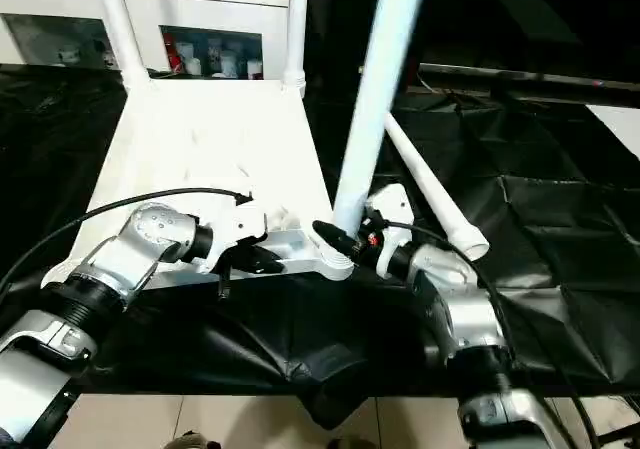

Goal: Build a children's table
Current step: Insert table leg to table base

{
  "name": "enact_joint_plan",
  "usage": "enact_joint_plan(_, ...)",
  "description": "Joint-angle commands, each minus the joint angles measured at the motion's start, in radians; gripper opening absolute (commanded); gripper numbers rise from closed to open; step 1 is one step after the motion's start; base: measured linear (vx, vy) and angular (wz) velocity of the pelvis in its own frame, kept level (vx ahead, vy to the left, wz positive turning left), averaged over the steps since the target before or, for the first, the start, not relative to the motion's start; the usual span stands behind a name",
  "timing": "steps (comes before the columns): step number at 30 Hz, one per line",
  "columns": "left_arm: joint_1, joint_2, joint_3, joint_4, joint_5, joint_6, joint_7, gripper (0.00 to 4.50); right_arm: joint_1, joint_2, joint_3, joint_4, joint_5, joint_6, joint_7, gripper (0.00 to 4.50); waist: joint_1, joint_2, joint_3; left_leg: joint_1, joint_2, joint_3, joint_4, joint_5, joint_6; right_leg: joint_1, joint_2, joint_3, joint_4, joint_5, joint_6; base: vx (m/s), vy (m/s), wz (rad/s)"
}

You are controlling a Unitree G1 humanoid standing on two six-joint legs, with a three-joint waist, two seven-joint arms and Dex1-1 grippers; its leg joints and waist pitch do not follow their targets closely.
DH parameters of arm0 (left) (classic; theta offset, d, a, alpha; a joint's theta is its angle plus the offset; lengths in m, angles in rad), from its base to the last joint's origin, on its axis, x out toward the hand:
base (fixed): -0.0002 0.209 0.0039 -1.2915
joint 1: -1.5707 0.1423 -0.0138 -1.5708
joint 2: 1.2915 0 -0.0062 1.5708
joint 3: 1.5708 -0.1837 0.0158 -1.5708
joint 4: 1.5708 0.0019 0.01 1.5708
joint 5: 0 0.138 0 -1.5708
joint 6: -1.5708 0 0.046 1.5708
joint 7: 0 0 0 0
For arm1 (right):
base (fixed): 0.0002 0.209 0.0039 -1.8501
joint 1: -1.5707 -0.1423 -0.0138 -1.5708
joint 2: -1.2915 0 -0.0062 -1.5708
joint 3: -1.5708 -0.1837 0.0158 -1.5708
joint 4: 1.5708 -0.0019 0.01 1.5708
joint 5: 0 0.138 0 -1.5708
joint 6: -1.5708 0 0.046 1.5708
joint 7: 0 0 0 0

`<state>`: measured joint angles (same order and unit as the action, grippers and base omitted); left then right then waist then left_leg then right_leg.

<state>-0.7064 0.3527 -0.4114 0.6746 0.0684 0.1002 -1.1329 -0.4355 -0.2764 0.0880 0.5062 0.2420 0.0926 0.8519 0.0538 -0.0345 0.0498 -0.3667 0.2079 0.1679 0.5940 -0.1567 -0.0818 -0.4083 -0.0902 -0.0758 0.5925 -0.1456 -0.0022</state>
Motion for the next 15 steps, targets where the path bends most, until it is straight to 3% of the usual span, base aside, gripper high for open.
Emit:
enact_joint_plan(1, -0.045, 0.021, 0.018, -0.013, 0.01, -0.03, -0.004, 0.0, 0.047, -0.017, 0.043, 0.112, -0.045, 0.057, 0.026, 1.93, -0.002, 0.005, -0.056, 0.018, 0.008, -0.009, -0.076, -0.477, 0.002, 0.029, -0.047, 0.019, -0.109, -0.612, -0.1, 0.0, 0.0, 0.0)
enact_joint_plan(6, -0.029, 0.036, 0.011, -0.035, -0.011, -0.066, -0.081, 0.0, 0.042, -0.028, 0.053, 0.162, -0.042, 0.032, 0.097, 1.93, 0.001, 0.012, -0.059, 0.018, 0.011, -0.012, -0.079, -0.477, 0.004, 0.029, -0.05, 0.019, -0.107, -0.594, -0.105, 0.0, 0.0, 0.0)
enact_joint_plan(9, -0.021, 0.049, 0.006, -0.054, -0.035, -0.069, -0.151, 0.0, 0.024, -0.03, 0.039, 0.202, -0.039, 0.006, 0.117, 1.93, 0.0, 0.013, -0.061, 0.015, 0.014, -0.01, -0.083, -0.472, 0.002, 0.032, -0.047, 0.024, -0.097, -0.521, -0.138, 0.0, 0.0, 0.0)
enact_joint_plan(11, -0.02, 0.056, 0.004, -0.061, -0.046, -0.065, -0.183, 0.0, 0.015, -0.03, 0.031, 0.22, -0.037, -0.009, 0.124, 1.93, 0.001, 0.021, -0.061, 0.016, 0.016, -0.01, -0.085, -0.476, -0.004, 0.034, -0.048, 0.026, -0.093, -0.48, -0.163, 0.0, 0.0, 0.0)
enact_joint_plan(12, -0.022, 0.06, 0.003, -0.061, -0.046, -0.067, -0.193, 0.0, 0.009, -0.029, 0.025, 0.233, -0.036, -0.022, 0.125, 1.93, 0.001, 0.019, -0.061, 0.016, 0.016, -0.009, -0.085, -0.476, -0.004, 0.034, -0.046, 0.026, -0.092, -0.474, -0.166, 0.0, 0.0, 0.0)
enact_joint_plan(13, -0.023, 0.063, 0.002, -0.06, -0.044, -0.068, -0.199, 0.0, 0.005, -0.029, 0.02, 0.241, -0.036, -0.03, 0.125, 1.93, 0.002, 0.029, -0.061, 0.016, 0.016, -0.011, -0.086, -0.479, -0.007, 0.036, -0.047, 0.026, -0.089, -0.462, -0.174, 0.0, 0.0, 0.0)
enact_joint_plan(15, -0.042, 0.071, 0.006, -0.038, -0.035, -0.077, -0.21, 0.0, -0.014, -0.032, 0.009, 0.282, -0.042, -0.062, 0.133, 1.93, -0.001, 0.029, -0.061, 0.016, 0.016, -0.01, -0.087, -0.487, -0.011, 0.037, -0.046, 0.026, -0.088, -0.45, -0.183, 0.0, 0.0, 0.0)
